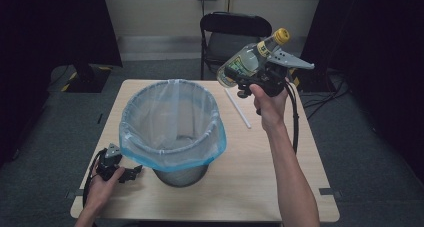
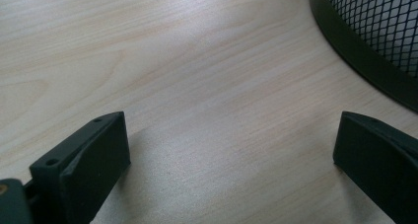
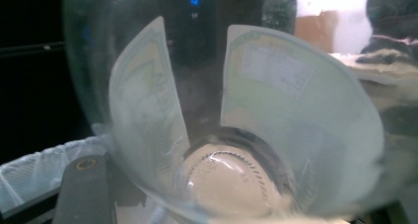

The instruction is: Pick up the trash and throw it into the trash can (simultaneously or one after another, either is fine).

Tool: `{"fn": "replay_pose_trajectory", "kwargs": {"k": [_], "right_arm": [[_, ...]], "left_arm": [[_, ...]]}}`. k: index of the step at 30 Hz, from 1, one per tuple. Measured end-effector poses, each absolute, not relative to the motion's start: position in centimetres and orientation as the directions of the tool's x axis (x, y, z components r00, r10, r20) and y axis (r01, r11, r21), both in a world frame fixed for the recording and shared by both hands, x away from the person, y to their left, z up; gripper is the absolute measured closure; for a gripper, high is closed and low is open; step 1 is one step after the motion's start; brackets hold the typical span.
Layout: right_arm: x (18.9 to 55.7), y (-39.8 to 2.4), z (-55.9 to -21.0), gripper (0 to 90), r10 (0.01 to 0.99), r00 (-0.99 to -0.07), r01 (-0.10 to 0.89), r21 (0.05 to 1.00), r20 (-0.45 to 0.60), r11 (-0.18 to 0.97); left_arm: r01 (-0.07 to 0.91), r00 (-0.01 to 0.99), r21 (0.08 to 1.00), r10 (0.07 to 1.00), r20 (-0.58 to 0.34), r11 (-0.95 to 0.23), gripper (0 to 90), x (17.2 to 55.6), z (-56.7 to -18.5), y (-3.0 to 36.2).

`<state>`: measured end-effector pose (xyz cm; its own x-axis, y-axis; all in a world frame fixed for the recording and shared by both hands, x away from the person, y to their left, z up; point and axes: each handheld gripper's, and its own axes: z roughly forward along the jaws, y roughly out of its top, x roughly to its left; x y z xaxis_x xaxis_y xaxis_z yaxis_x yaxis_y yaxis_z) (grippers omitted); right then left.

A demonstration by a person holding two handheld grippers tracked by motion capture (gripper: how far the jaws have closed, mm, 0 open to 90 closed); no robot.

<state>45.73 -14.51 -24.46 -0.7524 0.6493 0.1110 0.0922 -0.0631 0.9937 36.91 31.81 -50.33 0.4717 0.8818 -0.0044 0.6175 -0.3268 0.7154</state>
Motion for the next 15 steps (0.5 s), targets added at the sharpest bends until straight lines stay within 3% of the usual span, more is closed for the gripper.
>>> {"fn": "replay_pose_trajectory", "kwargs": {"k": [15], "right_arm": [[44.9, -12.1, -22.9, 27.9, 0.557, -0.82, 0.106, 0.991, 0.134, -0.083]], "left_arm": [[0.617, 0.472, 0.715, 0.882, -0.004, -0.327, 0.2, 36.9, -50.3, 31.8]]}}
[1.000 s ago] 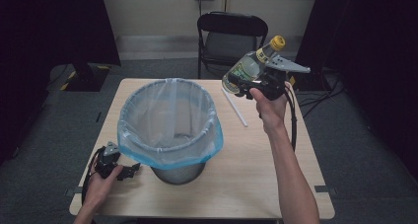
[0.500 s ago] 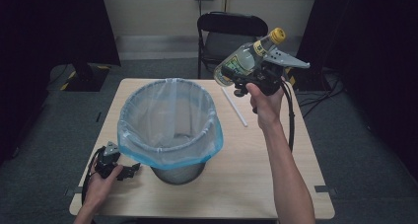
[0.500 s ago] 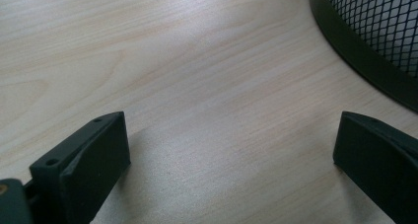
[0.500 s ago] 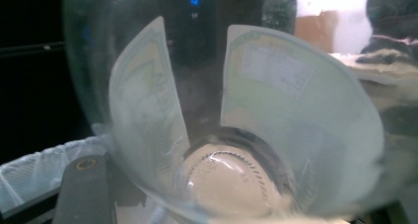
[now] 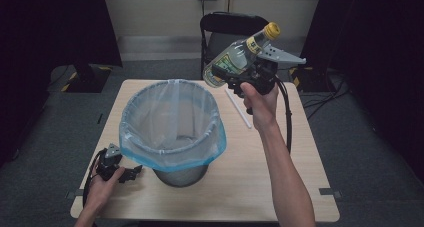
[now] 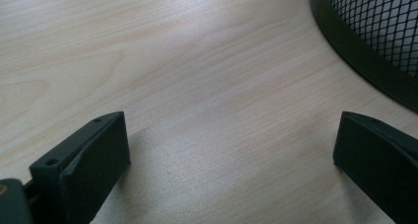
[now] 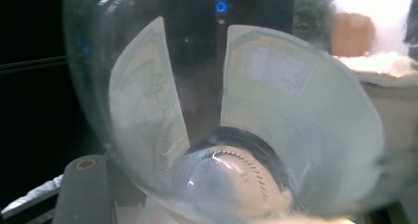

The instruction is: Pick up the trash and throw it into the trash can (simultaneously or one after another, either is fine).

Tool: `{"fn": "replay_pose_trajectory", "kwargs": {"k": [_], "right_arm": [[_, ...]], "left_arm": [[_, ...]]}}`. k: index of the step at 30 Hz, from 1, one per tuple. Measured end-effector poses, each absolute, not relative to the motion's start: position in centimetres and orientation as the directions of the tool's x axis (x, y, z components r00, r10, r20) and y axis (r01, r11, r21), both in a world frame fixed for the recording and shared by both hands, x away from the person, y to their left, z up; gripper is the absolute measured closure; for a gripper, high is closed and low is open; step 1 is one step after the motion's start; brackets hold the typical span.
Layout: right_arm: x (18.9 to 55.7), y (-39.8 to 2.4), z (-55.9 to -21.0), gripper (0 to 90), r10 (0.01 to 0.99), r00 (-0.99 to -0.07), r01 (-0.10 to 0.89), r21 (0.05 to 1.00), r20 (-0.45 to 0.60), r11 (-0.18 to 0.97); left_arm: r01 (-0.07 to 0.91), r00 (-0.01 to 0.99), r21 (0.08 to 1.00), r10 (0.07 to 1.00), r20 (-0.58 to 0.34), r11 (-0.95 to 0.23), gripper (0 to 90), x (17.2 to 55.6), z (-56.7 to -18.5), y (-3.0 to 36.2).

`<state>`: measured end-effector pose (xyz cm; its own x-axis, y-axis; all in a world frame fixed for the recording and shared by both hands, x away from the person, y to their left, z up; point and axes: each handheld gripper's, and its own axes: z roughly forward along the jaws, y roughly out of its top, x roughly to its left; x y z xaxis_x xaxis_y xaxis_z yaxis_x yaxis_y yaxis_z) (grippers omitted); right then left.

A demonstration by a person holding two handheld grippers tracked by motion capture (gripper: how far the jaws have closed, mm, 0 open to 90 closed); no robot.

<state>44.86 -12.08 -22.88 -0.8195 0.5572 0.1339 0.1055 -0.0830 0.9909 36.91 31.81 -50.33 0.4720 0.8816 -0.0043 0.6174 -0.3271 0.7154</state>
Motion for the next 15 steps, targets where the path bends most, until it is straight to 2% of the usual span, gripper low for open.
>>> {"fn": "replay_pose_trajectory", "kwargs": {"k": [10, 15], "right_arm": [[44.0, -10.2, -21.8, 27.9, 0.475, -0.868, 0.119, 0.99, 0.141, -0.075], [43.7, -8.8, -22.0, 27.9, 0.448, -0.884, 0.13, 0.991, 0.132, -0.035]], "left_arm": [[0.618, 0.472, 0.715, 0.882, -0.005, -0.327, 0.2, 36.9, -50.3, 31.8], [0.618, 0.472, 0.716, 0.882, -0.005, -0.326, 0.2, 36.9, -50.3, 31.8]]}}
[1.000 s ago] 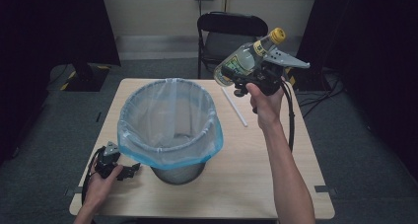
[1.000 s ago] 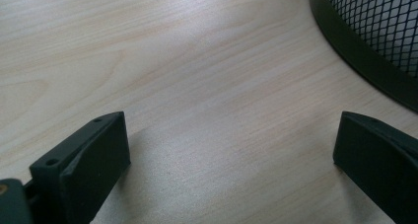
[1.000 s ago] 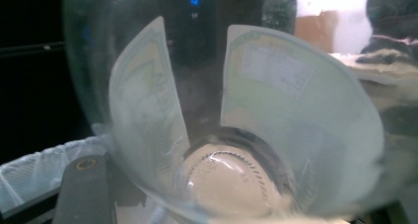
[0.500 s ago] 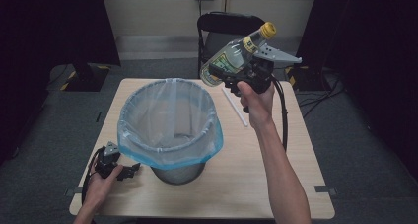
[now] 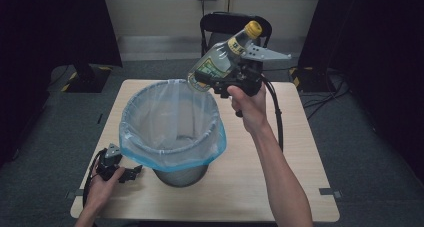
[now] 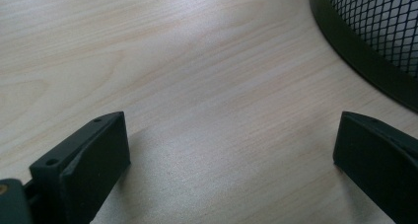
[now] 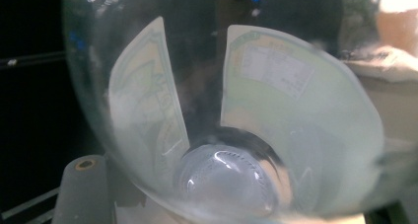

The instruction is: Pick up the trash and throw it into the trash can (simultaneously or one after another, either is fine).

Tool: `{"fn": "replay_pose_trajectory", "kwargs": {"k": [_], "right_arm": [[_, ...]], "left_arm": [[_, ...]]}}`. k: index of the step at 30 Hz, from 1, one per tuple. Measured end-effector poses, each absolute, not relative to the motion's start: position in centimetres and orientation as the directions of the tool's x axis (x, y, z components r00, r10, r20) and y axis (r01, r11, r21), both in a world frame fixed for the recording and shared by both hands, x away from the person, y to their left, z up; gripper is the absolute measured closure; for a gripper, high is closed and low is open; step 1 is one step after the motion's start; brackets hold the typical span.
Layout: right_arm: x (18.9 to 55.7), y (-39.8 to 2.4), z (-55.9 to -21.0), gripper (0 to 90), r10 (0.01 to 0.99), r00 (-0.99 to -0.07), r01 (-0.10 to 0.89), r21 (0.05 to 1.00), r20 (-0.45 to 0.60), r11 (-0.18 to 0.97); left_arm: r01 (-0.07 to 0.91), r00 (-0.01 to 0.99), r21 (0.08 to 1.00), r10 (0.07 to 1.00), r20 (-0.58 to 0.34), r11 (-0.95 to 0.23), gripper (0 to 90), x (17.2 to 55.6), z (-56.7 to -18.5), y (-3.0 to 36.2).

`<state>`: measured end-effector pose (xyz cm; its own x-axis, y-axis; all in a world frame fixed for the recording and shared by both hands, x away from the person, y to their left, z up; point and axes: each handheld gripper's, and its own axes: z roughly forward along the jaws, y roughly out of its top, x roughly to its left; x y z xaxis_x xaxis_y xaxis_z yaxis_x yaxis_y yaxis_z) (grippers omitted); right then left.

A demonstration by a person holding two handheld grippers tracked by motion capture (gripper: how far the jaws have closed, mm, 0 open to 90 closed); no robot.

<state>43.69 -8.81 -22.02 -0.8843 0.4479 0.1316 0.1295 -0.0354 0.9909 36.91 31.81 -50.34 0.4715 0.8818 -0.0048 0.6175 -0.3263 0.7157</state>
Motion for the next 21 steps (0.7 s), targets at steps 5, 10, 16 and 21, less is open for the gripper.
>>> {"fn": "replay_pose_trajectory", "kwargs": {"k": [5, 10, 16, 21], "right_arm": [[43.6, -7.1, -22.2, 27.7, 0.421, -0.901, 0.115, 0.993, 0.101, 0.008], [43.4, -5.6, -21.9, 27.0, 0.407, -0.91, 0.104, 0.994, 0.081, 0.035], [43.5, -4.8, -21.9, 24.7, 0.394, -0.917, 0.102, 0.993, 0.068, 0.065], [43.6, -5.1, -21.3, 27.3, 0.381, -0.922, 0.088, 0.996, 0.076, 0.013]], "left_arm": [[0.618, 0.472, 0.715, 0.882, -0.005, -0.327, 0.2, 36.9, -50.3, 31.8], [0.618, 0.472, 0.716, 0.882, -0.005, -0.326, 0.2, 36.9, -50.3, 31.8], [0.618, 0.472, 0.715, 0.882, -0.005, -0.327, 0.2, 36.9, -50.3, 31.8], [0.617, 0.471, 0.716, 0.882, -0.005, -0.326, 0.2, 36.9, -50.3, 31.8]]}}
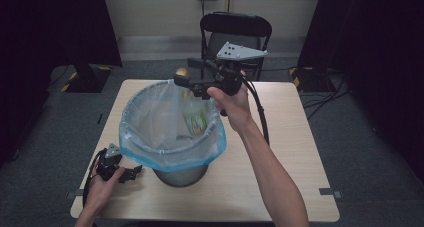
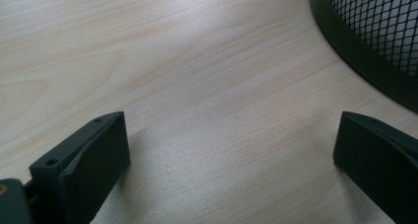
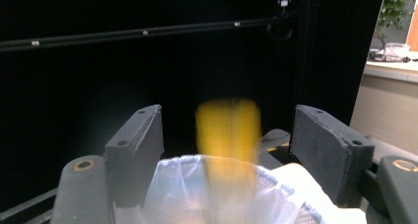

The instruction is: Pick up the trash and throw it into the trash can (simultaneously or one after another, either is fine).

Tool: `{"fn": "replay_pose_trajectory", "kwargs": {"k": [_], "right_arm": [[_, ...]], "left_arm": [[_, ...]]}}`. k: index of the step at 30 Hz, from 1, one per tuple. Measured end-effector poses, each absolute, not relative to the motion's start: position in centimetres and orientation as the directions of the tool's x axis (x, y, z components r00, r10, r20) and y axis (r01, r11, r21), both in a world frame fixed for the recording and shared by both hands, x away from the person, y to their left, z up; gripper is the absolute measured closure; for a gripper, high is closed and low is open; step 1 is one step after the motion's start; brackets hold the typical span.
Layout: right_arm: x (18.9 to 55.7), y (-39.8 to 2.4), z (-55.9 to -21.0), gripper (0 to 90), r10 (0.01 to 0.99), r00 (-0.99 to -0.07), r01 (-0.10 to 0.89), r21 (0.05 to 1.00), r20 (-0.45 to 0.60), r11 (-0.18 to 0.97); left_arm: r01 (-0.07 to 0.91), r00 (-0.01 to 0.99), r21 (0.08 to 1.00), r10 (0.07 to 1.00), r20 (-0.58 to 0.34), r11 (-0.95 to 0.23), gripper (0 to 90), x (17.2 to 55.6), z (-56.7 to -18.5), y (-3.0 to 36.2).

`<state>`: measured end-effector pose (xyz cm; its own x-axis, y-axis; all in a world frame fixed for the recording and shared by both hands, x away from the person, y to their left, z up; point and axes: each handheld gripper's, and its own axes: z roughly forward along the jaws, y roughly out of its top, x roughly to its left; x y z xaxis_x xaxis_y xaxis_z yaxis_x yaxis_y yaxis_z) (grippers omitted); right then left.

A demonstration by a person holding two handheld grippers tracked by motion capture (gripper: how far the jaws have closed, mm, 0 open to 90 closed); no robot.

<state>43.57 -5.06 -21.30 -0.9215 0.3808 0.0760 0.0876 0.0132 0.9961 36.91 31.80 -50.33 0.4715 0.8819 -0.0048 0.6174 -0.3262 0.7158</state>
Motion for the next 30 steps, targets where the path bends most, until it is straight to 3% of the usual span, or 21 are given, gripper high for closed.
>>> {"fn": "replay_pose_trajectory", "kwargs": {"k": [30], "right_arm": [[45.7, -9.3, -22.7, 25.1, 0.484, -0.866, 0.144, 0.989, 0.121, 0.012]], "left_arm": [[0.617, 0.472, 0.715, 0.882, -0.001, -0.329, 0.4, 36.9, -50.3, 31.9]]}}
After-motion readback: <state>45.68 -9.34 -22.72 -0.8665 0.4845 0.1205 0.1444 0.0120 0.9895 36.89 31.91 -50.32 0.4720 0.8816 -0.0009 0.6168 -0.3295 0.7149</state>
